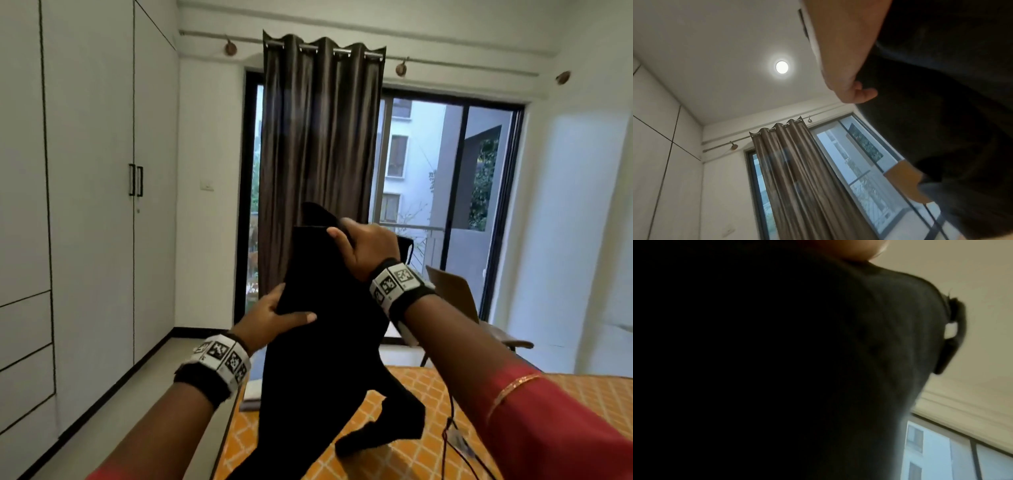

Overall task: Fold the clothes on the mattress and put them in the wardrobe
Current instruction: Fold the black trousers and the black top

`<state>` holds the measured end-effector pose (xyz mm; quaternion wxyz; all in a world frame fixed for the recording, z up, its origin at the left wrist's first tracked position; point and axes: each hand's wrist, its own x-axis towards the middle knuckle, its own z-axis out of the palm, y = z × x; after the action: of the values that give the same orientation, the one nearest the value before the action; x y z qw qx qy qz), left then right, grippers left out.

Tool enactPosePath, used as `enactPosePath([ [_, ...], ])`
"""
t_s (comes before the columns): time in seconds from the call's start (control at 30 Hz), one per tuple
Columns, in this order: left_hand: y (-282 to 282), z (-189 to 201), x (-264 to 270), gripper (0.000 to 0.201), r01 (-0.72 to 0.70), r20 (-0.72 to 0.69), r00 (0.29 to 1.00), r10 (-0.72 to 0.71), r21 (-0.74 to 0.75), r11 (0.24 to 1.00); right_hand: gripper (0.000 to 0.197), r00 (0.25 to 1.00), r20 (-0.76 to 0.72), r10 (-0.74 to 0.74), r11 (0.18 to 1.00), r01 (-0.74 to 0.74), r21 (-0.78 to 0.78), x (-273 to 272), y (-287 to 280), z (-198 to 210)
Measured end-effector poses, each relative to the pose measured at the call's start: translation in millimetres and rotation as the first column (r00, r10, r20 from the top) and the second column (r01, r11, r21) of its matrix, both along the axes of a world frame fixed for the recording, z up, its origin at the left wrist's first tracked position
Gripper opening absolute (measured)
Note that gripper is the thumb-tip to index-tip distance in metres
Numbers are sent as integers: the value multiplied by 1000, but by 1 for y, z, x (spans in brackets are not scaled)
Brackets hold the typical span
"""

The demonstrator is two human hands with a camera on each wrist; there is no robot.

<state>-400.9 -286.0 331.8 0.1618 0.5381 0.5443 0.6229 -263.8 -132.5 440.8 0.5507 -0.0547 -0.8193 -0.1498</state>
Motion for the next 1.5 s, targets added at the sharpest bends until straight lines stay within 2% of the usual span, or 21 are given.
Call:
enactPosePath([
  [0.1, 17, 6, 5, 81, -11, 0, 1000, 11, 58, 998, 51, 999, -32, -15, 993, 19, 117, 6, 1, 38],
  [0.2, 29, 20, 8, 53, -92, -6, 996, 94, 162, 983, 56, 996, -88, -16, 995, 25, 92, 18, 2, 63],
  [0.27, 36, 34, 8, 74, -100, -13, 995, 103, 130, 986, 60, 992, -124, -12, 999, 18, 50, 28, 7, 73],
  [0.33, 38, 43, 16, 62, -68, -5, 998, 68, 47, 997, 64, 990, -137, -41, 999, 44, 23, 36, 11, 78],
  [0.4, 40, 50, 21, 39, -18, -240, 971, -1, -77, 997, 66, 986, -132, -97, 994, 102, 30, 46, 17, 83],
  [0.5, 34, 71, 17, 64, -89, -458, 886, 76, -6, 996, 66, 977, -143, -160, 984, 170, 59, 63, 31, 90],
  [0.57, 29, 84, 11, 40, -305, -556, 702, 445, 331, 893, 64, 972, -176, -154, 983, 169, 72, 70, 35, 95],
  [0.63, 24, 88, 14, 23, -469, -448, 379, 809, 661, 586, 64, 966, -219, -138, 988, 149, 33, 73, 31, 103],
  [0.67, 24, 82, 17, 19, -458, -372, 332, 867, 739, 493, 63, 960, -243, -142, 989, 147, 0, 73, 28, 109],
  [0.7, 23, 73, 22, 18, -437, -317, 387, 866, 764, 474, 60, 953, -260, -156, 988, 154, -25, 73, 26, 115],
  [0.73, 24, 59, 23, 26, -419, -283, 513, 810, 741, 525, 59, 950, -267, -164, 986, 161, -30, 72, 25, 121],
  [0.8, 21, 28, 28, 49, -379, -228, 789, 570, 551, 744, 63, 951, -260, -168, 984, 178, 12, 70, 24, 128],
  [0.83, 19, 13, 31, 57, -342, -197, 875, 441, 391, 854, 66, 953, -250, -172, 982, 186, 35, 68, 23, 129],
  [0.93, 15, -35, 41, 70, -190, -191, 962, 194, 39, 981, 74, 964, -195, -184, 976, 202, 77, 65, 21, 132],
  [1.03, 3, -60, 46, 81, -69, -60, 995, 75, 96, 993, 70, 954, -193, -231, 968, 245, 53, 74, 25, 138],
  [1.13, -7, -67, 46, 67, 14, 3, 1000, -15, 215, 976, 80, 932, -204, -300, 953, 300, -28, 86, 33, 133],
  [1.2, -6, -62, 39, 41, -18, -207, 976, 67, 233, 972, 85, 920, -207, -333, 943, 326, -67, 91, 37, 128],
  [1.27, -3, -53, 21, 28, -142, -525, 795, 304, 327, 934, 87, 913, -207, -352, 936, 340, -91, 94, 41, 122],
  [1.3, -2, -47, 9, 25, -233, -588, 678, 441, 397, 888, 88, 910, -213, -356, 934, 341, -107, 95, 42, 120],
  [1.4, -1, -25, -15, 32, -618, -566, 374, 735, 439, 652, 91, 892, -249, -377, 922, 338, -189, 95, 41, 120],
  [1.5, 1, -41, -10, 30, -633, -685, 454, 570, 202, 747, 91, 870, -251, -424, 904, 386, -186, 94, 38, 133],
])
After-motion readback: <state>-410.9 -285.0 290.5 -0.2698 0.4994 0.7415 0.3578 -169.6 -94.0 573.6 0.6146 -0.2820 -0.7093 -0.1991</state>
